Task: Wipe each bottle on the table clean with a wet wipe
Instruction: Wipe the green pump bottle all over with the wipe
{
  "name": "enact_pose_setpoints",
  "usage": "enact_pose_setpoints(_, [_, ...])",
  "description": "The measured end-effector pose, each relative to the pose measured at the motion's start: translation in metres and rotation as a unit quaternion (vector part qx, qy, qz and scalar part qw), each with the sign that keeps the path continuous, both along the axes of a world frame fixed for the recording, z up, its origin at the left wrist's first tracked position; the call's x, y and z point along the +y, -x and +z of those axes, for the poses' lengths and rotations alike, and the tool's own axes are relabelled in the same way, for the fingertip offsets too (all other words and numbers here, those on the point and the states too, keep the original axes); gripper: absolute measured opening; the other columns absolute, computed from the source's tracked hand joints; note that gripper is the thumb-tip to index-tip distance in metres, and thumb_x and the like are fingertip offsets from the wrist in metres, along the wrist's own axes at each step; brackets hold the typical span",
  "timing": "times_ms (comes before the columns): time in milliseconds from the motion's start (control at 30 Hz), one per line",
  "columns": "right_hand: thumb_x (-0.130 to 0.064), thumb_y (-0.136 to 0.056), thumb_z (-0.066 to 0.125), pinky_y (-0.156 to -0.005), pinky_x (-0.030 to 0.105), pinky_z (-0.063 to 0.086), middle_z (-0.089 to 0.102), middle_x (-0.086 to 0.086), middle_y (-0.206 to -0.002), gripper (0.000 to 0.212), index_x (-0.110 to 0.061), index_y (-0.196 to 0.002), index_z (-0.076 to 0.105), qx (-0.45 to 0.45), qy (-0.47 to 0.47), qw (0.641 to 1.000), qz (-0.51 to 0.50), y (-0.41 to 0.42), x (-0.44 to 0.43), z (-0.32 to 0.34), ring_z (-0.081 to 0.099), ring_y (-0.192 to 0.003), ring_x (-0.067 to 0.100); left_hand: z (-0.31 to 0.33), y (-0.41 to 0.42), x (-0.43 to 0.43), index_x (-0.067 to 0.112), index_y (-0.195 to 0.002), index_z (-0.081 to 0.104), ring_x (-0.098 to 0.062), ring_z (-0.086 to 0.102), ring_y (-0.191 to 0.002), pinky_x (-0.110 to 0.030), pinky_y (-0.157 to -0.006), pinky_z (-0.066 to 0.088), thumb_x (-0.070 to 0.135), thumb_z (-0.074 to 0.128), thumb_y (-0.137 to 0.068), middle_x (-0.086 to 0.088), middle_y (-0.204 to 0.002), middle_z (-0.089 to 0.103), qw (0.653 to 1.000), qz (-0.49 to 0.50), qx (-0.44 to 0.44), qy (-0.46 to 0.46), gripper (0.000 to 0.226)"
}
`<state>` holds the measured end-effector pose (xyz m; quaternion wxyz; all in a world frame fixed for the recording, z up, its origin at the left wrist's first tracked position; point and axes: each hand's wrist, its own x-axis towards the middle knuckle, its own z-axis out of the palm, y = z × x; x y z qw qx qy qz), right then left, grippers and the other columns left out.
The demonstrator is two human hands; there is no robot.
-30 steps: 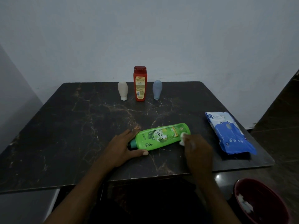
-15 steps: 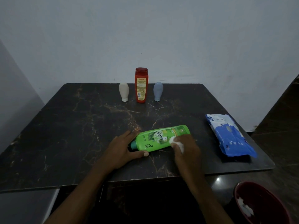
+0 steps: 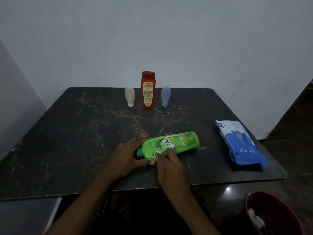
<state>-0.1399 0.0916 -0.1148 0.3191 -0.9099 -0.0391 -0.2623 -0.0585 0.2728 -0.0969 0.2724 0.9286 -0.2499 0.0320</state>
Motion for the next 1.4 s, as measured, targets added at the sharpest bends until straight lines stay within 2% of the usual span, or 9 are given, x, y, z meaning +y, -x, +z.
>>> enact_pose_setpoints(200, [-0.022,-0.097,0.059,-0.054,0.01,0.039,0.057,-0.006,-0.077,0.018,-0.014,-0.081,0.061,0.018,-0.01,0.995,-0.096,-0.013,-0.053,0.007,0.054,-0.063,0.007,0.002,-0.002,0.001,0.037,-0.15,0.043,-0.001,0.055,-0.117,-0.042,-0.103,0.046,0.086,0.065,-0.069,0.02,-0.134,0.056,1.0,-0.003,0.016,0.007,0.098])
enact_pose_setpoints(300, [-0.017,-0.097,0.059,-0.062,0.011,0.04,0.058,-0.004,-0.083,0.015,-0.012,-0.087,0.07,0.013,-0.062,0.987,-0.149,-0.02,-0.093,0.019,0.058,-0.069,0.01,0.001,-0.002,0.001,0.036,-0.15,0.043,-0.001,0.055,-0.118,-0.042,-0.104,0.046,0.086,0.066,-0.069,0.02,-0.136,0.055,1.0,-0.005,0.019,0.01,0.098])
enact_pose_setpoints(400, [-0.011,-0.094,0.062,-0.067,0.03,0.054,0.063,0.002,-0.086,0.013,-0.007,-0.088,0.072,-0.004,-0.08,0.986,-0.144,-0.019,-0.086,0.02,0.061,-0.071,0.015,0.002,-0.001,0.001,0.037,-0.149,0.044,0.0,0.054,-0.117,-0.042,-0.103,0.047,0.085,0.066,-0.069,0.021,-0.135,0.055,1.0,-0.005,0.016,0.012,0.096])
enact_pose_setpoints(533, [-0.006,-0.092,0.063,-0.075,0.004,0.038,0.062,-0.001,-0.088,0.011,-0.008,-0.087,0.072,0.002,-0.062,0.995,-0.074,-0.012,-0.036,0.018,0.051,-0.072,-0.001,0.001,0.0,0.001,0.039,-0.148,0.045,0.001,0.055,-0.116,-0.042,-0.101,0.048,0.085,0.066,-0.07,0.023,-0.134,0.056,1.0,-0.005,0.012,0.012,0.093])
enact_pose_setpoints(700, [-0.012,-0.094,0.062,-0.077,0.038,0.055,0.068,0.003,-0.092,0.012,-0.015,-0.093,0.073,0.047,-0.055,0.99,-0.119,-0.024,-0.069,0.018,0.064,-0.081,0.016,0.001,0.001,0.001,0.04,-0.148,0.043,0.003,0.055,-0.116,-0.043,-0.103,0.046,0.085,0.066,-0.07,0.024,-0.135,0.056,1.0,-0.004,0.012,0.014,0.093])
enact_pose_setpoints(867, [-0.013,-0.096,0.061,-0.07,0.015,0.044,0.063,-0.001,-0.096,0.01,-0.012,-0.096,0.071,0.078,-0.099,0.989,-0.076,-0.019,-0.051,0.028,0.059,-0.082,0.01,-0.002,-0.001,0.001,0.043,-0.15,0.04,0.004,0.052,-0.124,-0.044,-0.108,0.043,0.088,0.063,-0.07,0.024,-0.144,0.052,1.0,-0.001,0.014,0.007,0.095])
enact_pose_setpoints(1100, [-0.018,-0.099,0.056,-0.063,0.019,0.042,0.062,0.004,-0.089,0.016,-0.016,-0.087,0.066,0.049,-0.134,0.976,-0.167,-0.026,-0.072,0.03,0.055,-0.071,0.007,0.001,0.004,-0.002,0.038,-0.152,0.04,0.004,0.051,-0.125,-0.032,-0.105,0.037,0.083,0.066,-0.072,0.024,-0.147,0.05,1.0,0.008,-0.005,0.004,0.095])
enact_pose_setpoints(1300, [-0.017,-0.095,0.049,-0.072,0.027,0.051,0.057,-0.001,-0.098,0.024,-0.012,-0.107,0.069,0.019,0.05,0.995,0.08,-0.01,-0.002,0.008,0.058,-0.077,0.014,-0.002,0.003,0.001,0.038,-0.152,0.039,0.001,0.053,-0.124,-0.032,-0.1,0.04,0.078,0.068,-0.075,0.023,-0.146,0.051,1.0,0.0,-0.009,-0.018,0.091])
enact_pose_setpoints(1400, [-0.015,-0.096,0.056,-0.066,0.023,0.046,0.054,-0.003,-0.092,0.016,-0.011,-0.1,0.07,0.015,0.029,0.999,0.039,-0.02,-0.015,0.014,0.052,-0.072,0.01,0.0,0.005,0.0,0.038,-0.152,0.04,0.003,0.052,-0.122,-0.029,-0.095,0.037,0.079,0.069,-0.072,0.024,-0.145,0.05,1.0,0.005,-0.013,-0.013,0.094])
